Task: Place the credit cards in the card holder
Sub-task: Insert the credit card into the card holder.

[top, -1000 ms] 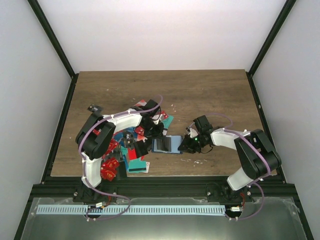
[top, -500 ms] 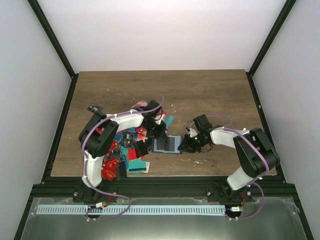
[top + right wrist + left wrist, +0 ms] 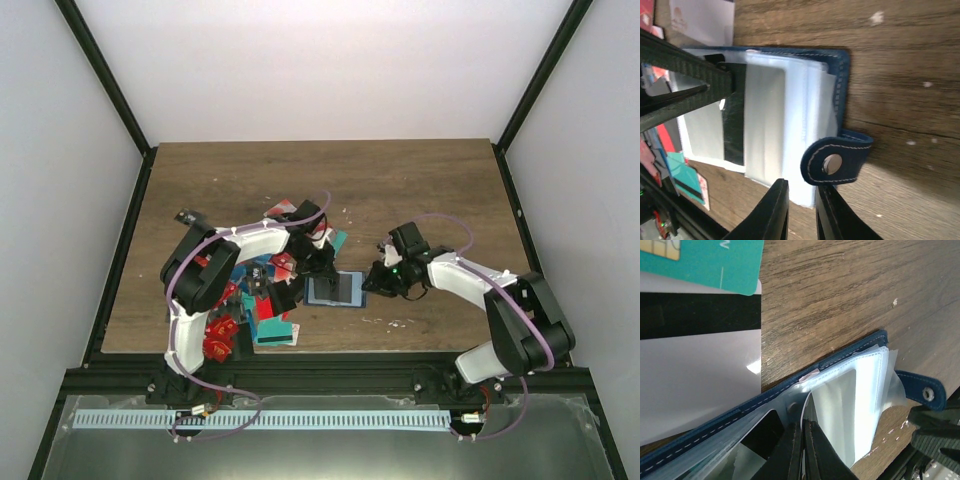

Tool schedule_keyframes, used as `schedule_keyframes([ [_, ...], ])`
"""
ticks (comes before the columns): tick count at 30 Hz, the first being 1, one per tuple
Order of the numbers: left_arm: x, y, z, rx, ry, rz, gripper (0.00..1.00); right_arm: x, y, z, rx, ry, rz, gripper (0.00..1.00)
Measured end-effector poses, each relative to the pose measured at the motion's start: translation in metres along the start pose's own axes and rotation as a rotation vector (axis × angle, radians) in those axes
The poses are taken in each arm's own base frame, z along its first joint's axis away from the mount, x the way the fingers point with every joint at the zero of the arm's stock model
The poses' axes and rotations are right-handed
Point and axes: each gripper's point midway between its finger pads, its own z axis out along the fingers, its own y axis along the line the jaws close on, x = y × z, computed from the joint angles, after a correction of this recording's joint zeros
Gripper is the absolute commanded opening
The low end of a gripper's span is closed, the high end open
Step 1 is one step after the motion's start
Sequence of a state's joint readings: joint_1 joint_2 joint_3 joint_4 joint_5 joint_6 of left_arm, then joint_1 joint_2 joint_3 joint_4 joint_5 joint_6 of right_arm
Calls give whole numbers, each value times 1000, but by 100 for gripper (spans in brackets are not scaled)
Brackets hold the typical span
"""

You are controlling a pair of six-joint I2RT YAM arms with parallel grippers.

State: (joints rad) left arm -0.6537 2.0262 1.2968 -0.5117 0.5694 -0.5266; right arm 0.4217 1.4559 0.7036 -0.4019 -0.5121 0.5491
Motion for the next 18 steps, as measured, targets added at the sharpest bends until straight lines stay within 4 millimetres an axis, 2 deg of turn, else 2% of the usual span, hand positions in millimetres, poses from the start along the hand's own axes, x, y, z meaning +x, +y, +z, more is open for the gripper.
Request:
schedule_keyframes([
  [8,-1,0,1,-3,5,8,4,-2,-18,-2,86,-20,28,15],
  [18,-1,0,1,-3,5,8,4,6,-20,20,24,49,71,9],
])
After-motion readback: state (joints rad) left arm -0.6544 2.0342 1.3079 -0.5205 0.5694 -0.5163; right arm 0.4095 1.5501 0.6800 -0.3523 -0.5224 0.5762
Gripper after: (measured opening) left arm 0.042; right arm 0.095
